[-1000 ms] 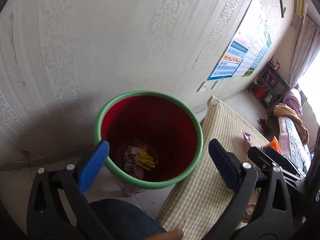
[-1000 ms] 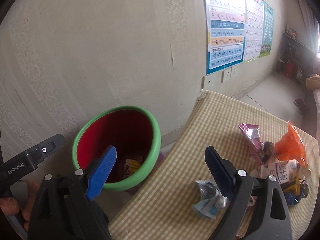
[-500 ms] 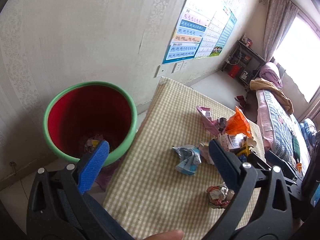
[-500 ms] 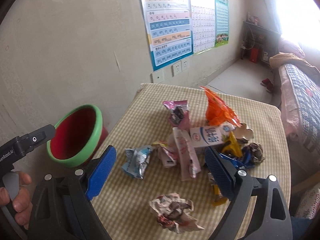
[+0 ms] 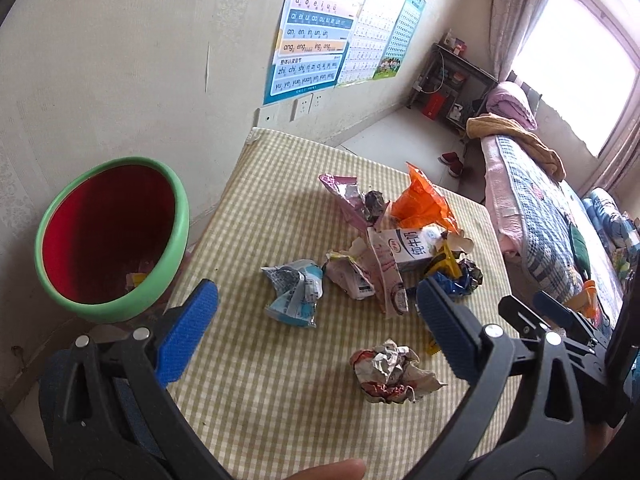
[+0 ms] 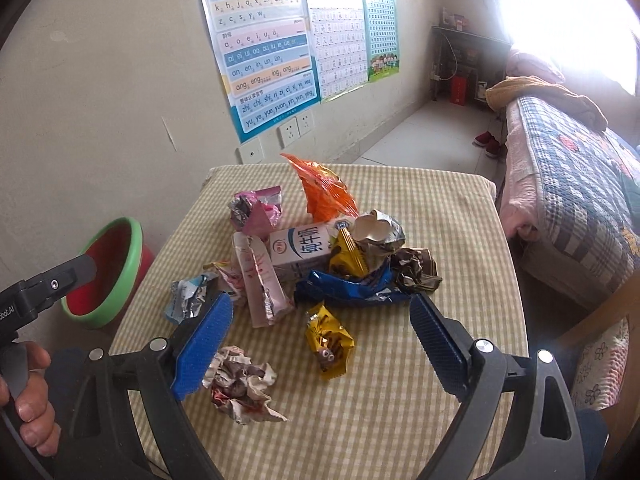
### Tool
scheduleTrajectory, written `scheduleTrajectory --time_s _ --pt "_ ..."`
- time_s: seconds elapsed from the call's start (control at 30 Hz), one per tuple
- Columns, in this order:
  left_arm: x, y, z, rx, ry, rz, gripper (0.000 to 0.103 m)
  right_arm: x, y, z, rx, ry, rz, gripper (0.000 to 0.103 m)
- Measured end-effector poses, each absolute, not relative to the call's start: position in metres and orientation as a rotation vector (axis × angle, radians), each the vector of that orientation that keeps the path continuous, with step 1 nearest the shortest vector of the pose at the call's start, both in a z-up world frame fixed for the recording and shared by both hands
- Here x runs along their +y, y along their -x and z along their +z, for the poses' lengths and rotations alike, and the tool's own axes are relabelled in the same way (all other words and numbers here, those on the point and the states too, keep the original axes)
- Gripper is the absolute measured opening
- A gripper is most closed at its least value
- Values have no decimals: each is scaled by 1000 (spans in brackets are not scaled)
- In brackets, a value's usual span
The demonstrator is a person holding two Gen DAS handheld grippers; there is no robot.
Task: Collect trash
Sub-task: 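Move both open tools back to the wrapper pile on the table, then grasp the blue-white wrapper with left tool while right tool grasps yellow chocolate wrapper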
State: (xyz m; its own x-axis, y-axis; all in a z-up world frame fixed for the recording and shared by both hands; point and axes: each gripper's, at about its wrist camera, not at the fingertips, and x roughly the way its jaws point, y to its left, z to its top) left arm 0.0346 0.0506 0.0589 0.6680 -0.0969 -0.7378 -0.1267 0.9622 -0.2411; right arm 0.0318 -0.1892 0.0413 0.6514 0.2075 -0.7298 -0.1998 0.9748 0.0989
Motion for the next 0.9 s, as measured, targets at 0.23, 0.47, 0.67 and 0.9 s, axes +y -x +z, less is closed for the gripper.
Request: scheduleTrajectory --time_s 0.23,0.47,0.67,0.9 --pt "50 -54 30 936 261 12 97 -191 -42 9 905 -14 231 87" --pt "47 -76 -4 1024 207 21 97 -188 -61 -25 979 10 238 87" --pt "50 -96 -30 1081 188 37 95 -186 -77 -44 1017 16 246 86" --pt "51 -111 -56 1144 174 23 82 -182 -86 -63 1066 24 268 71"
